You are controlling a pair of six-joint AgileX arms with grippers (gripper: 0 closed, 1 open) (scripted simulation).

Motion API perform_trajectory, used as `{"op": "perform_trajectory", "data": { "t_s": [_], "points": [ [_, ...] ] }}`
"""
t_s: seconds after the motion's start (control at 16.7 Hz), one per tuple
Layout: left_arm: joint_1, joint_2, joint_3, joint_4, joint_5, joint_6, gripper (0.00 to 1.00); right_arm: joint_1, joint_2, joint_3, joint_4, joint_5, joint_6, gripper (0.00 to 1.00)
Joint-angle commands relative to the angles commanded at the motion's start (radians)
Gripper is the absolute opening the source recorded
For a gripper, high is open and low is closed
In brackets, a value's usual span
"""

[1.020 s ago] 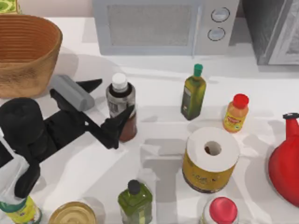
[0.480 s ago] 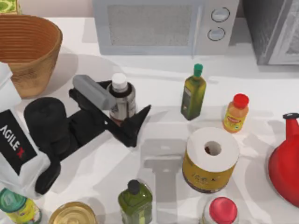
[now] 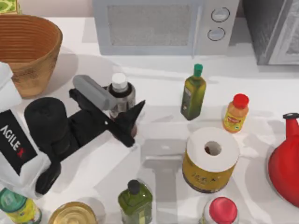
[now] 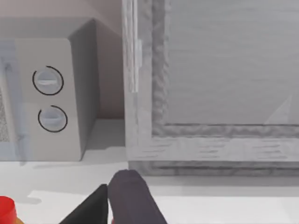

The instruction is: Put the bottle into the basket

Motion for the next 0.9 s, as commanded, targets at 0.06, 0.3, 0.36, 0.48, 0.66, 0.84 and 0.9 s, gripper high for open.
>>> {"op": "perform_trajectory", "data": {
  "t_s": [0.06, 0.3, 0.36, 0.48, 0.66, 0.84, 0.9],
  "points": [
    [0.000, 0.000, 0.000, 0.000, 0.000, 0.000, 0.40, 0.000, 0.000, 0.000, 0.000, 0.000, 0.000, 1.00],
    [0.000, 0.000, 0.000, 0.000, 0.000, 0.000, 0.10, 0.000, 0.000, 0.000, 0.000, 0.000, 0.000, 1.00],
    [0.000, 0.000, 0.000, 0.000, 0.000, 0.000, 0.02, 0.000, 0.000, 0.000, 0.000, 0.000, 0.000, 1.00],
    [0.000, 0.000, 0.000, 0.000, 0.000, 0.000, 0.00, 0.000, 0.000, 0.000, 0.000, 0.000, 0.000, 1.00],
    [0.000, 0.000, 0.000, 0.000, 0.000, 0.000, 0.00, 0.000, 0.000, 0.000, 0.000, 0.000, 0.000, 1.00],
    [0.000, 0.000, 0.000, 0.000, 0.000, 0.000, 0.00, 0.000, 0.000, 0.000, 0.000, 0.000, 0.000, 1.00],
    [0.001, -0.001, -0.001, 0.000, 0.000, 0.001, 0.00, 0.000, 0.000, 0.000, 0.000, 0.000, 0.000, 1.00]
  ]
}}
